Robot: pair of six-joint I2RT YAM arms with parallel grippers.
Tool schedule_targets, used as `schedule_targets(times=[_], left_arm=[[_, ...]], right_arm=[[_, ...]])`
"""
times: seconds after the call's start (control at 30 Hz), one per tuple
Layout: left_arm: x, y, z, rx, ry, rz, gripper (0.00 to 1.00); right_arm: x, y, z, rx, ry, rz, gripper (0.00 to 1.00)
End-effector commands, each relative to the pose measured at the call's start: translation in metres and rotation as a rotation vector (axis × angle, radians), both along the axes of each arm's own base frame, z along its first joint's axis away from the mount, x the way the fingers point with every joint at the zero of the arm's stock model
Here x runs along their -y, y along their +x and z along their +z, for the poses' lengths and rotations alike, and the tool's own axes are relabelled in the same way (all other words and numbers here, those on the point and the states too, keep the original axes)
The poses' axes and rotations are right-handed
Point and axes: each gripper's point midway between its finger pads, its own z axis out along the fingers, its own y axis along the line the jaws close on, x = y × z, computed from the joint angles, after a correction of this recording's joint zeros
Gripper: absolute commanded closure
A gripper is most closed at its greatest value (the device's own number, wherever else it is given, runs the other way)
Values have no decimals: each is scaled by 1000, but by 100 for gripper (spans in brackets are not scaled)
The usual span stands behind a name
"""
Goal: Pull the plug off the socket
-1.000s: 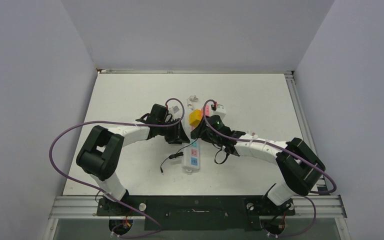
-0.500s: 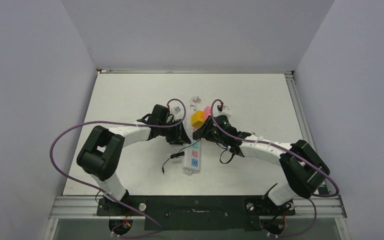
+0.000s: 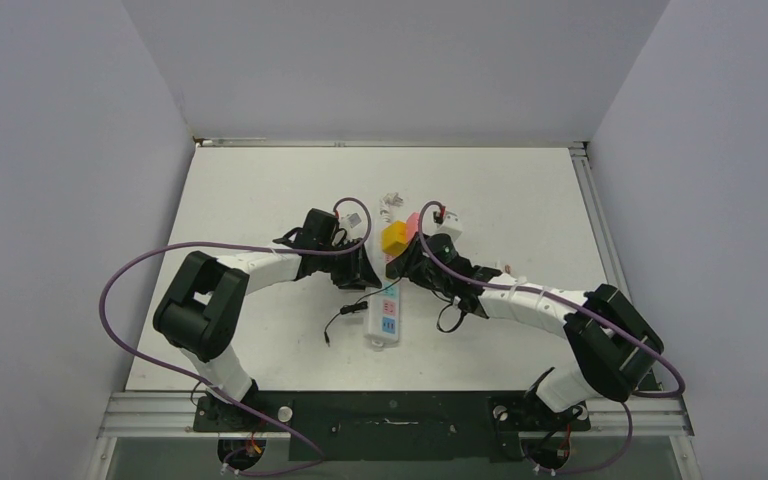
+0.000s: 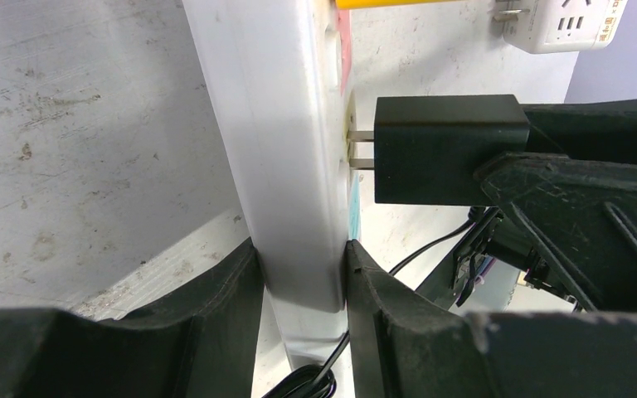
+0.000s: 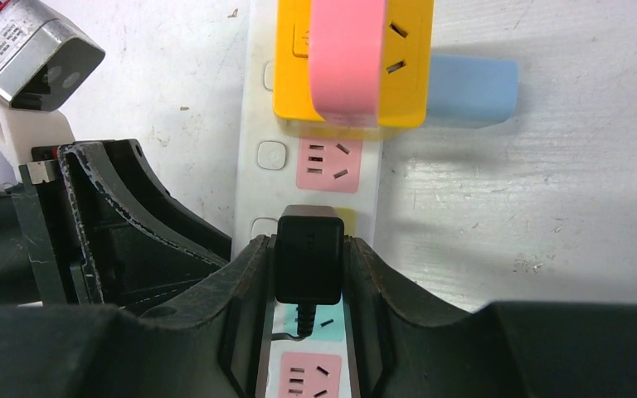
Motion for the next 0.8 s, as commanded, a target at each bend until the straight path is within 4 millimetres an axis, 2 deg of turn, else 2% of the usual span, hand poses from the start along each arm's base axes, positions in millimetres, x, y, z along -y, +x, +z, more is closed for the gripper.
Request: schedule_targets(times=[0.0, 0.13, 0.43, 0.57, 0.63, 0.77], left_arm=[[-5, 8, 1, 45, 31, -2, 100], [-6, 9, 1, 47, 35, 1, 100], [-13, 13, -1, 59, 65, 25, 100], [-15, 15, -1, 62, 67, 34, 100], [-16, 16, -1, 62, 68, 39, 100], [-18, 18, 0, 61, 64, 45, 100]], right_arm=[[-8, 14, 40, 107, 31, -35, 95], [-2, 14, 46, 124, 22, -54, 95], [18, 9, 79, 204, -4, -73, 95], [33, 0, 103, 245, -9, -80, 95], [46, -6, 116, 263, -28, -99, 95], [77, -17, 155, 335, -57, -153, 95]])
